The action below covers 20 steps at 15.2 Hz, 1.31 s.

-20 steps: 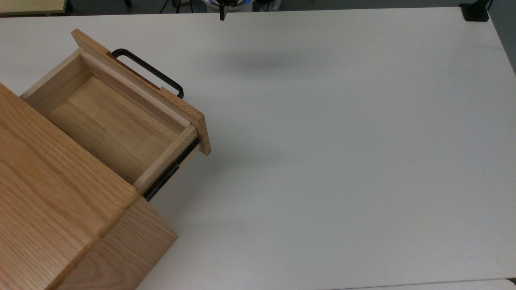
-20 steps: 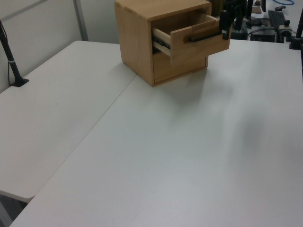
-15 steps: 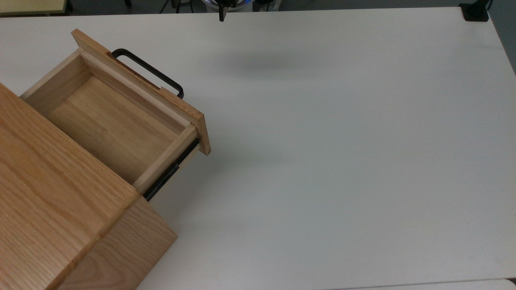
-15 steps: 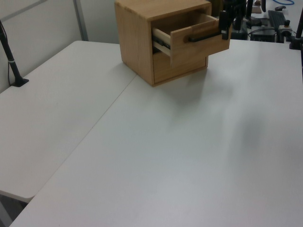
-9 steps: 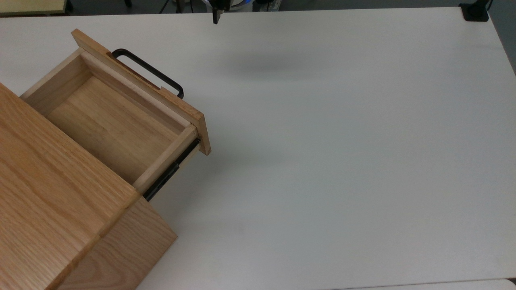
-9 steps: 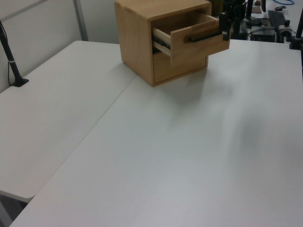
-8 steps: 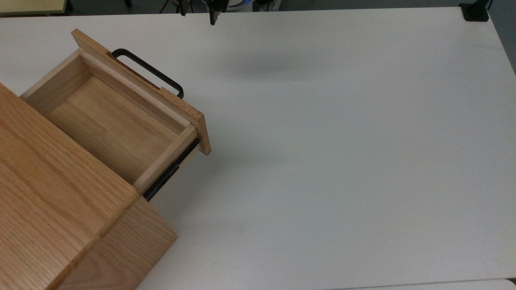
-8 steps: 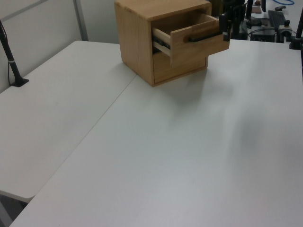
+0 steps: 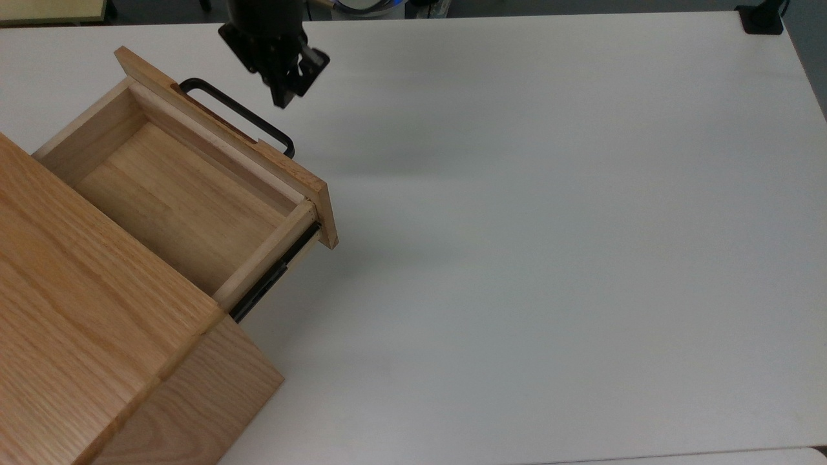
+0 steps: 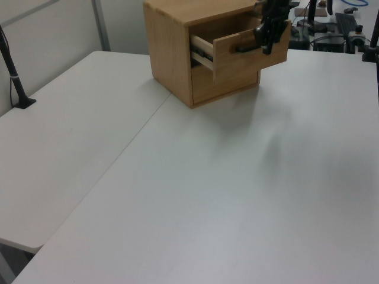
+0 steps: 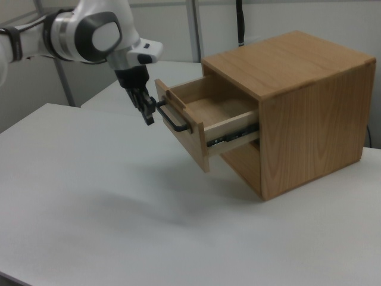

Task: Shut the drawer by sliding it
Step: 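Push the drawer front with the gripper into the wooden cabinet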

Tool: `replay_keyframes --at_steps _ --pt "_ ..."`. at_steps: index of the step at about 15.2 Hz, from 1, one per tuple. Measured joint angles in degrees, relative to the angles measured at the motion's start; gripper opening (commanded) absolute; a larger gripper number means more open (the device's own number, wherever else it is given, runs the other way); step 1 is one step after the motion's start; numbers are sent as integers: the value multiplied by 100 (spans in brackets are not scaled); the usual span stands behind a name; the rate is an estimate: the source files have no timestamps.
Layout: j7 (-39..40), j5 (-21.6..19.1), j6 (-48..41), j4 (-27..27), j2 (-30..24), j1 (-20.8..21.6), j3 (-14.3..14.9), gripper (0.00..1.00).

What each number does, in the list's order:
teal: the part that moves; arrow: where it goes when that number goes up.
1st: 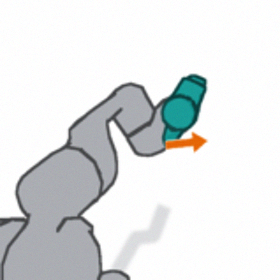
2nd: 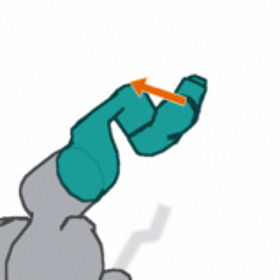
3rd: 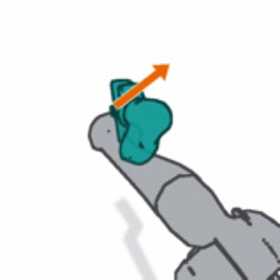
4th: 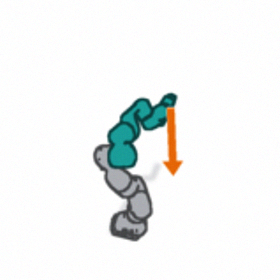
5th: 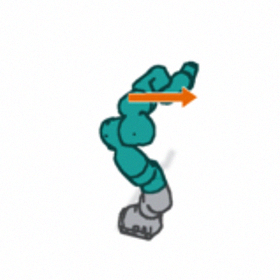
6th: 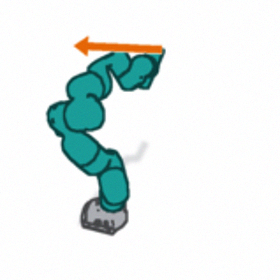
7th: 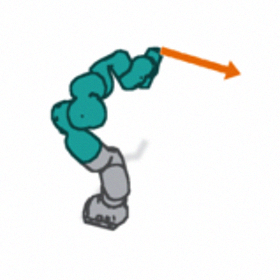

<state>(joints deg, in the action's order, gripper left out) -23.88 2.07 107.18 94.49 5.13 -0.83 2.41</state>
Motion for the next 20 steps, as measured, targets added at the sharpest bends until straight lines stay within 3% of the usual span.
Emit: replay_keyframes --at_steps 7,12,15,16,19,20 --pt "-187 431 1928 -49 592 -147 172 1" --pt "-194 513 2807 -935 1467 -382 330 1" --pt "-193 627 3143 -999 1677 -417 358 7" --pt "-193 650 3204 -998 1695 -422 358 19" --pt "-194 652 3245 -993 1693 -431 358 96" --pt "-194 650 3204 -983 1658 -427 350 100"
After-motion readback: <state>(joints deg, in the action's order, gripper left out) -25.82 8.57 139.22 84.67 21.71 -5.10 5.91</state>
